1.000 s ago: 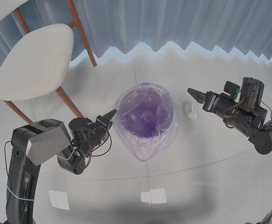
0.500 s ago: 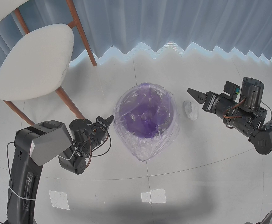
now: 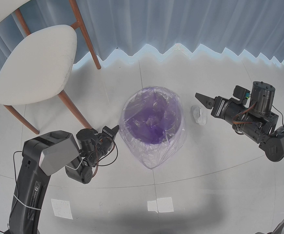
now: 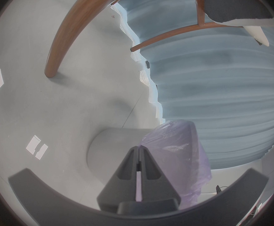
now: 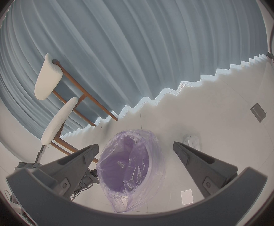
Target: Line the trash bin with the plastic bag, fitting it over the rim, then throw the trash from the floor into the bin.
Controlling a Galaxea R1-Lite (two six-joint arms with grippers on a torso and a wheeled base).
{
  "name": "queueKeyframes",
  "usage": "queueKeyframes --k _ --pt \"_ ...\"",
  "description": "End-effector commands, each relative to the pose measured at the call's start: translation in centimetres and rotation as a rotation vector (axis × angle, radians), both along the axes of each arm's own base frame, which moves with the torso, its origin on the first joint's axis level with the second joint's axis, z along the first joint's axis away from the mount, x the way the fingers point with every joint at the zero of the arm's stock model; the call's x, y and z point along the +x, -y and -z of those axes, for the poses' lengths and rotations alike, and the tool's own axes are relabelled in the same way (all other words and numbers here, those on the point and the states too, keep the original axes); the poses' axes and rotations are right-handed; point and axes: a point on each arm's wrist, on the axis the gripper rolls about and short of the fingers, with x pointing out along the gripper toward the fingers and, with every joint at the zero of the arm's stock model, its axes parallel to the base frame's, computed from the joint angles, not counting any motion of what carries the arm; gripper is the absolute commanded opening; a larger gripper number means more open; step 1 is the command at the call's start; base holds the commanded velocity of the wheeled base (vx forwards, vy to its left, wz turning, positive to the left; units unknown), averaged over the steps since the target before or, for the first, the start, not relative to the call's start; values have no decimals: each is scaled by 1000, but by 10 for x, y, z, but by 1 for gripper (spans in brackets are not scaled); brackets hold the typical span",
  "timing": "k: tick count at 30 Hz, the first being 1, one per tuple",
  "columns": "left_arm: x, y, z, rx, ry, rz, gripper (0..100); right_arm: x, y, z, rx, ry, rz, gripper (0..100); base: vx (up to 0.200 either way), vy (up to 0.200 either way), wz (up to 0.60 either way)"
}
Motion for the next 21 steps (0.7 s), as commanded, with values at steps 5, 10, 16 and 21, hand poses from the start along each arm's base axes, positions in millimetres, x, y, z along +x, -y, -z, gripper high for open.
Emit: queueKeyframes --k 5,10,16,21 --pt "1 1 16 11 -22 3 0 1 -1 1 -1 -3 -1 100 0 0 0" --pt "0 5 23 17 -34 12 0 1 -1 1 -1 -3 -1 100 0 0 0" --pt "-1 7 27 19 -42 17 0 1 -1 2 -1 -6 -1 100 0 0 0" --pt "-1 8 30 24 -42 17 0 1 -1 2 -3 -5 -1 100 0 0 0"
